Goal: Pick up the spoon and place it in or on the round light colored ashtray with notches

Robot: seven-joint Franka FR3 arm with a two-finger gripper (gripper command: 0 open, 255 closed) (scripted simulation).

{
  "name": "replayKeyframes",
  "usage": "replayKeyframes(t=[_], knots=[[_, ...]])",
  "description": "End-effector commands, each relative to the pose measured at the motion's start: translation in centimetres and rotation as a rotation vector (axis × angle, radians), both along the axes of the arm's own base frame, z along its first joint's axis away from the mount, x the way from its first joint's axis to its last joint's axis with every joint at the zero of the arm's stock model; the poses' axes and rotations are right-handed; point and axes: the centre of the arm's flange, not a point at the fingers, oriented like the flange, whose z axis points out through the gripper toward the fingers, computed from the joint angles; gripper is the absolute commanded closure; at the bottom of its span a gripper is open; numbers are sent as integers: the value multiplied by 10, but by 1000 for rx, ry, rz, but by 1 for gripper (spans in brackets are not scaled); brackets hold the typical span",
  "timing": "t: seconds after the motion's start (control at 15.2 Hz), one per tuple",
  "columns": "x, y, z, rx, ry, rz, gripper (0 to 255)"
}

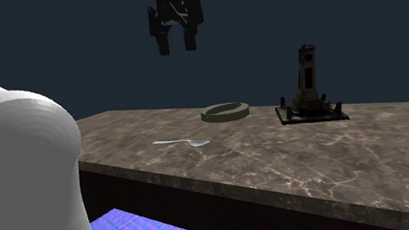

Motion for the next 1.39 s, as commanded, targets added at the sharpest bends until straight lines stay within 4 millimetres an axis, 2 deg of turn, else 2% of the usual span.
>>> replayKeyframes(t=[0.0,0.53,1.06,1.32], knots=[[0,0,0,0,0,0,0],[47,20,-97,10,58,147,0],[84,47,-197,20,116,293,0],[82,48,-215,20,117,297,0]])
